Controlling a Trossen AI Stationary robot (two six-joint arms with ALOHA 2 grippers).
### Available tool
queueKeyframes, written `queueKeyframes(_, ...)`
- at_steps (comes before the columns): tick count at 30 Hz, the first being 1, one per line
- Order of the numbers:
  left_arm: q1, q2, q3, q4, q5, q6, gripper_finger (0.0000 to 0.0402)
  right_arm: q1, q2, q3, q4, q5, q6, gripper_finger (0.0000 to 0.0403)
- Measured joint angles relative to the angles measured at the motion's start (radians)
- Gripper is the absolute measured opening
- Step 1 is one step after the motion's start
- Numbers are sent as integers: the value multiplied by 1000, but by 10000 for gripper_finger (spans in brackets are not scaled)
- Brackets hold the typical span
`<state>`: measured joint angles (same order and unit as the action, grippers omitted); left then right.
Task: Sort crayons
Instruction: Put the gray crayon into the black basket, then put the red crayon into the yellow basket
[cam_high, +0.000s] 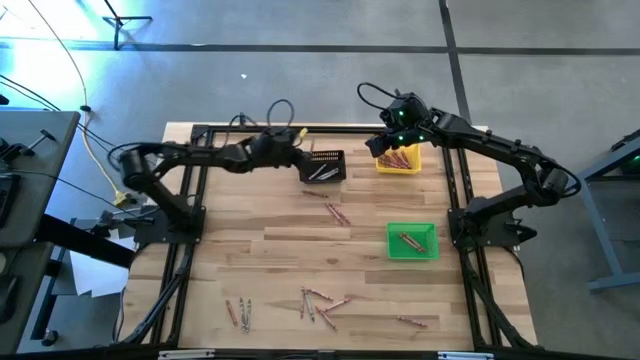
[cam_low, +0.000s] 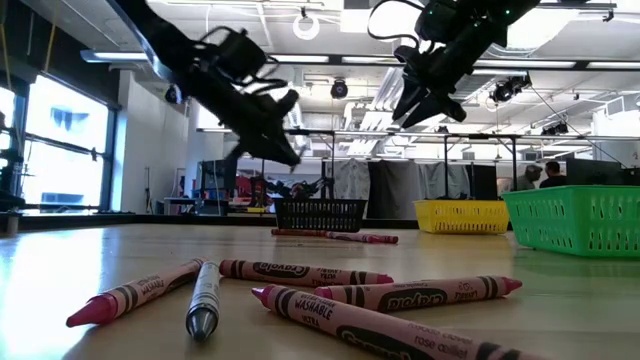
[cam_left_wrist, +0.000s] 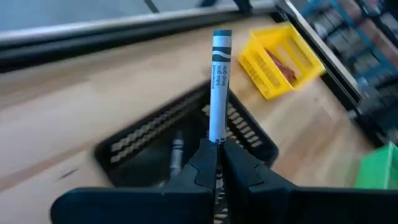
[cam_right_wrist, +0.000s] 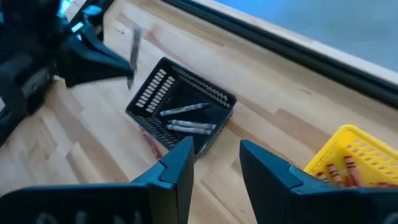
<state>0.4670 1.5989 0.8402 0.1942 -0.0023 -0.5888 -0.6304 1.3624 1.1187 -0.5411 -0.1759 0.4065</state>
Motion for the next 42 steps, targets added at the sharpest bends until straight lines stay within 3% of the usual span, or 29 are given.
queueKeyframes(6, 2, 121, 160, -41, 78, 64, 1, -5, 0, 0, 0, 10, -19, 117)
queueKeyframes(15, -1, 156, 350, -421, 71, 223, 17, -10, 0, 0, 0, 10, -101, 117)
queueKeyframes(20, -3, 156, 362, -497, 73, 240, 47, -13, 0, 0, 0, 12, -151, 117)
queueKeyframes(29, -3, 156, 362, -471, 87, 128, 103, -31, 0, 0, -1, 8, -206, 117)
queueKeyframes(37, -11, 145, 362, -466, 131, 163, 94, -3, 20, -5, -61, 8, -249, 117)
queueKeyframes(42, -12, 100, 362, -511, 145, 189, 84, 41, 81, -6, -79, 16, -163, 117)
